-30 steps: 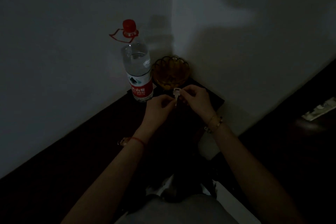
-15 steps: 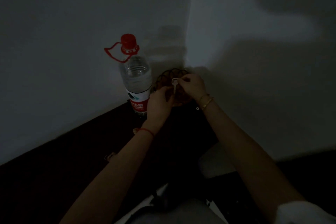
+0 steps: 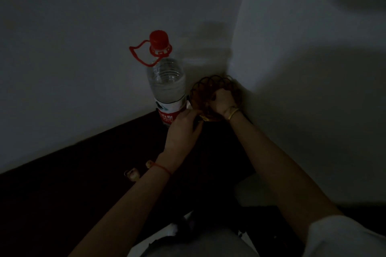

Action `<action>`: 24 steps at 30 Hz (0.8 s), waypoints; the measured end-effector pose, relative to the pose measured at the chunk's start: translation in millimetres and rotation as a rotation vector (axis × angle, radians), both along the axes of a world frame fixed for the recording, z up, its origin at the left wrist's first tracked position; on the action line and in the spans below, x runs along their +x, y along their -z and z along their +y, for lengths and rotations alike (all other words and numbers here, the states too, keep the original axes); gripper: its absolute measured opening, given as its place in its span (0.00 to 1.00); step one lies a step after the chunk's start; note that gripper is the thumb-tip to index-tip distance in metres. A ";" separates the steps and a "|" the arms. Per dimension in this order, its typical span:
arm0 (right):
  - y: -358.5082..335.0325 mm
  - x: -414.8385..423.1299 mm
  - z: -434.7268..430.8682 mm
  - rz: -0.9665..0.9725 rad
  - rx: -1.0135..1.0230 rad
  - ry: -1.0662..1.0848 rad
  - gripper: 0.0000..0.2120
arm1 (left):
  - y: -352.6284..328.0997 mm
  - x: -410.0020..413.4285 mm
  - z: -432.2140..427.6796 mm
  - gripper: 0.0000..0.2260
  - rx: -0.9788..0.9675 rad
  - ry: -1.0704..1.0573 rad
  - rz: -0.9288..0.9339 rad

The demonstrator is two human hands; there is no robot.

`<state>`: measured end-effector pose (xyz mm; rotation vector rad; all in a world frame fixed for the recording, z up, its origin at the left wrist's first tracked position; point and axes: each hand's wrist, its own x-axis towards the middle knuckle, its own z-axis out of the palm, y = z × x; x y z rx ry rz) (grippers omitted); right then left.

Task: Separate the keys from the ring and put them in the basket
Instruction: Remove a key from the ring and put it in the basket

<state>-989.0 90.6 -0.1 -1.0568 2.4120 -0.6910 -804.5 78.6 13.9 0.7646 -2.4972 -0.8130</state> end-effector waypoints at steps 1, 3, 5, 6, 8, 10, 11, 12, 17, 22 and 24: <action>-0.4 -0.3 1.2 0.025 0.013 -0.011 0.15 | 0.4 0.9 0.5 0.14 0.005 0.004 -0.001; -2.8 -2.0 4.8 0.062 0.035 -0.025 0.14 | 0.7 2.3 1.6 0.14 0.017 0.005 0.000; -8.5 -4.5 10.0 0.097 0.036 -0.013 0.13 | 0.2 3.5 2.6 0.14 0.024 0.007 -0.002; -12.5 -5.3 13.6 0.124 0.025 -0.006 0.13 | -0.2 4.1 3.0 0.14 0.023 0.011 -0.003; -21.0 -6.0 22.5 0.195 -0.029 -0.004 0.10 | -1.4 5.1 3.4 0.13 0.015 0.020 -0.006; -28.2 -4.1 33.7 0.250 -0.125 -0.008 0.08 | -3.0 6.1 3.4 0.13 0.010 0.030 -0.006; -31.0 -2.1 39.9 0.259 -0.177 -0.004 0.07 | -4.0 6.7 3.5 0.13 0.007 0.034 -0.005; -33.5 1.0 46.3 0.263 -0.221 0.004 0.07 | -5.0 7.4 3.6 0.13 0.002 0.039 -0.006; -38.4 27.1 79.9 0.282 -0.339 0.005 0.06 | -8.7 18.4 6.5 0.14 -0.027 0.060 -0.020; -23.6 63.2 110.1 0.253 -0.337 -0.003 0.07 | -8.9 43.2 14.2 0.14 -0.055 0.058 -0.071; -16.4 76.3 118.7 0.241 -0.320 -0.036 0.08 | -8.5 57.0 17.4 0.15 -0.085 0.054 -0.098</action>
